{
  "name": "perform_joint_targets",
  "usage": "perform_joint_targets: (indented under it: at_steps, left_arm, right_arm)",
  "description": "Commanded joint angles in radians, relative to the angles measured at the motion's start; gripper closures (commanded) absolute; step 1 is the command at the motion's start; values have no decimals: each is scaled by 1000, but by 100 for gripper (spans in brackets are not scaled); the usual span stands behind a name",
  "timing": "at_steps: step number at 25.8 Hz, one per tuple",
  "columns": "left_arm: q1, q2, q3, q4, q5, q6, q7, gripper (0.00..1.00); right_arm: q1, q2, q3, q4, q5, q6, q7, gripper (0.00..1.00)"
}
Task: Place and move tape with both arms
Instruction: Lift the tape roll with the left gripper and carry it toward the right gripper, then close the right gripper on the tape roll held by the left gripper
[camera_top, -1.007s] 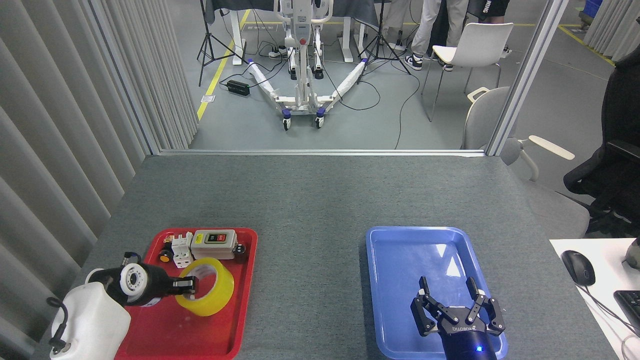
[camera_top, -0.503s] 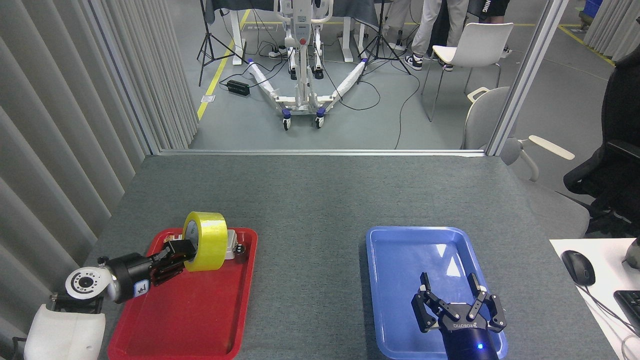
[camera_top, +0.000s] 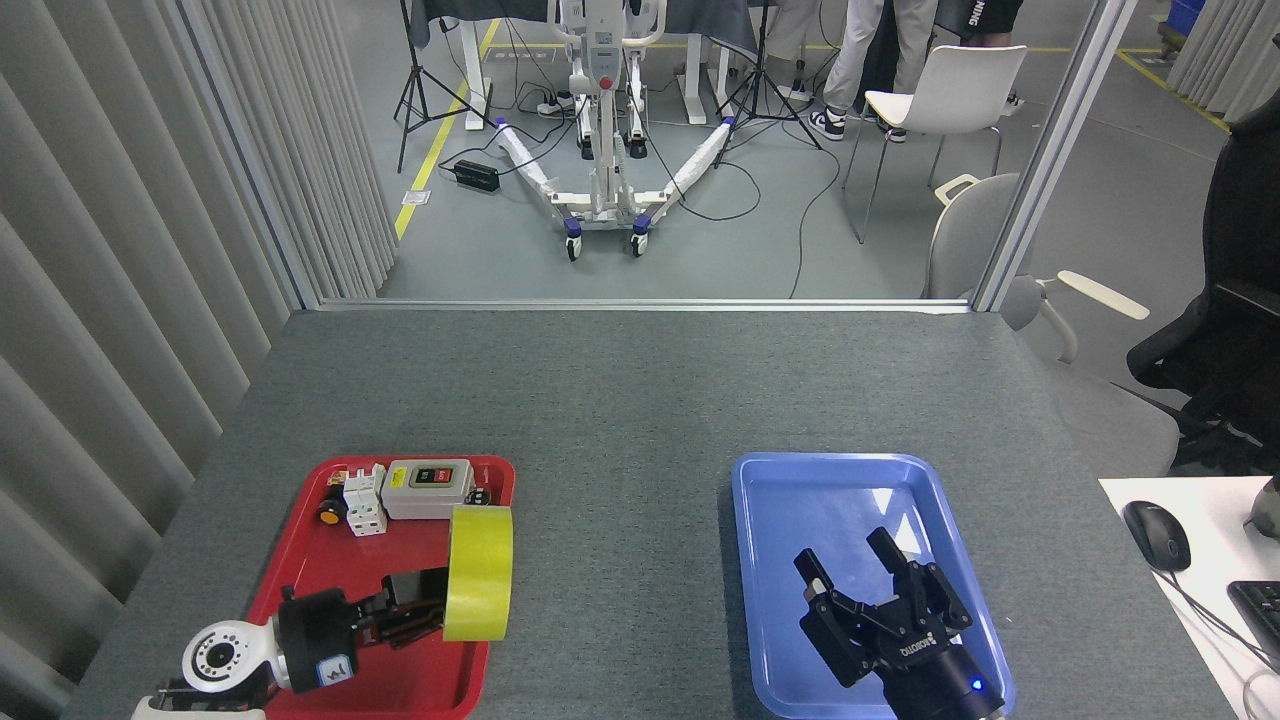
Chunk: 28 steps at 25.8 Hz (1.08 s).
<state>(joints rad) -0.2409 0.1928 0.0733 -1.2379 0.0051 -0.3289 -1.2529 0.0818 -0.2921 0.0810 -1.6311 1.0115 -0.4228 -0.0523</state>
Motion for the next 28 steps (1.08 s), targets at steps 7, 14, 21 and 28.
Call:
perform_joint_targets:
  at_steps: [7, 14, 21, 28]
  left_arm:
    - [74, -81, -78, -64, 3, -99, -54, 100]
    - [101, -95, -98, -100, 1, -99, -54, 100]
    - [109, -87, -99, -106, 3, -102, -62, 100]
    - [110, -82, -89, -106, 15, -108, -111, 100]
  right_arm:
    - [-56, -297, 279, 7, -205, -180, 14, 0]
    - [-181, -294, 411, 37, -37, -116, 12, 0]
    - [-267, -248, 503, 54, 6, -103, 14, 1]
    - [-283, -179, 526, 97, 1, -139, 17, 1]
